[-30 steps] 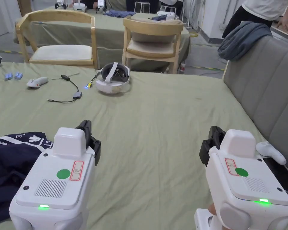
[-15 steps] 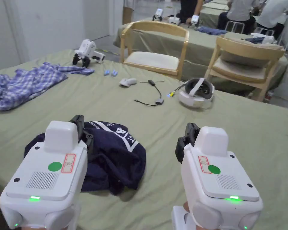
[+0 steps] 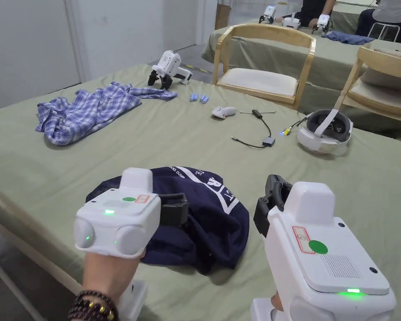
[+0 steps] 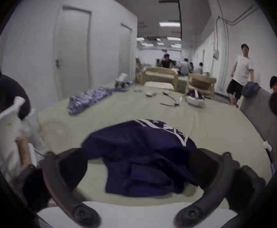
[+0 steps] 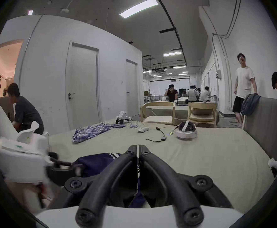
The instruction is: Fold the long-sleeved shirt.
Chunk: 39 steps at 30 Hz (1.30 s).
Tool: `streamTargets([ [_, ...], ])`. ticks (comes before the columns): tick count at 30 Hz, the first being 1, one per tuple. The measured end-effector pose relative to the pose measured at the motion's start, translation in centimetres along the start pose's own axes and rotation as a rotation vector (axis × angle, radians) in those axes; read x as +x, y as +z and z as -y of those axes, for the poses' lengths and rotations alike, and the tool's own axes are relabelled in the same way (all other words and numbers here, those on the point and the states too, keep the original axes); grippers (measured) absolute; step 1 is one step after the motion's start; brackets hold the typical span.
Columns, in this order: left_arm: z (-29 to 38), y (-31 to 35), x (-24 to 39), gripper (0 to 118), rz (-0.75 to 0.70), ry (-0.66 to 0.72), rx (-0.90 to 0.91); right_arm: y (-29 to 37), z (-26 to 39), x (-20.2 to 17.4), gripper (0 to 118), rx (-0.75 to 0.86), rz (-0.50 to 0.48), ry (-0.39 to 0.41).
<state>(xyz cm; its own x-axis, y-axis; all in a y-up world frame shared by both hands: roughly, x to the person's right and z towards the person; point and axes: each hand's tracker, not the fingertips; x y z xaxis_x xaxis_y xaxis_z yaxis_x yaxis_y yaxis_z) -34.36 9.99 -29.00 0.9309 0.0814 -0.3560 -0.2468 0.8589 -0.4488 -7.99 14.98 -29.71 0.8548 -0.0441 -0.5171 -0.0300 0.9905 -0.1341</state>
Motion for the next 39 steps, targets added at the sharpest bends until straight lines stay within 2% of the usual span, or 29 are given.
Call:
streamTargets([
  [2, -0.3, -5.1, 0.0, 109, 0.041, 0.011, -0.098, 0.4, 0.1, 0.4, 1, -0.002, 0.012, -0.006],
  [4, -0.2, -9.9, 0.4, 105, 0.061, -0.040, -0.213, 0.5, 0.1, 0.8, 1, -0.009, 0.024, -0.004],
  [5, 0.0, -11.9, 1.1, 99, 0.028, -0.118, -0.272, 0.4, 0.0, 0.9, 1, -0.011, 0.037, -0.004],
  [6, 0.2, -13.9, 1.5, 87, 0.021, -0.154, -0.307, 0.5, -0.1, 1.1, 1, -0.012, 0.050, -0.003],
  [7, 0.7, -14.3, 2.9, 82, 0.033, -0.163, -0.316, 0.5, -0.1, 1.3, 1, -0.014, 0.057, -0.001],
  [9, 1.2, -16.5, 4.0, 80, 0.011, -0.117, -0.373, 1.3, -0.4, 1.9, 1, -0.020, 0.073, 0.000],
  [10, 2.1, -16.6, 3.7, 74, -0.029, -0.077, -0.399, 1.5, -0.5, 2.1, 1, -0.020, 0.079, -0.002],
  [13, 2.6, -16.4, 4.5, 43, -0.003, -0.075, -0.396, 2.0, -0.7, 3.1, 1, -0.015, 0.100, 0.000],
  [15, 1.5, -16.3, 4.1, 17, 0.012, -0.072, -0.395, 2.1, -0.7, 3.6, 1, -0.010, 0.120, 0.000],
  [16, 0.7, -15.7, 4.2, 17, 0.003, -0.075, -0.394, 2.2, -0.7, 4.0, 1, -0.010, 0.129, -0.006],
  [20, -3.6, -12.2, 4.2, 16, 0.131, -0.041, -0.297, 2.7, -0.4, 5.5, 1, -0.014, 0.158, -0.041],
  [25, -9.5, -8.0, 8.0, 14, 0.268, -0.106, -0.134, 3.3, 0.0, 8.9, 1, -0.039, 0.215, -0.084],
  [28, -10.8, -3.3, 14.5, 12, 0.333, -0.167, -0.036, 4.6, -0.3, 11.0, 1, -0.025, 0.255, -0.150],
  [31, -11.1, -0.9, 20.8, 11, 0.515, -0.154, -0.007, 6.7, -0.8, 12.8, 1, -0.005, 0.337, -0.127],
  [35, -8.7, -0.3, 30.4, 11, 0.715, -0.182, -0.072, 10.3, -1.2, 16.3, 1, 0.021, 0.450, -0.152],
  [39, -2.3, -1.1, 39.5, 11, 0.839, -0.258, -0.186, 14.4, -1.0, 19.2, 1, 0.007, 0.572, -0.143],
])
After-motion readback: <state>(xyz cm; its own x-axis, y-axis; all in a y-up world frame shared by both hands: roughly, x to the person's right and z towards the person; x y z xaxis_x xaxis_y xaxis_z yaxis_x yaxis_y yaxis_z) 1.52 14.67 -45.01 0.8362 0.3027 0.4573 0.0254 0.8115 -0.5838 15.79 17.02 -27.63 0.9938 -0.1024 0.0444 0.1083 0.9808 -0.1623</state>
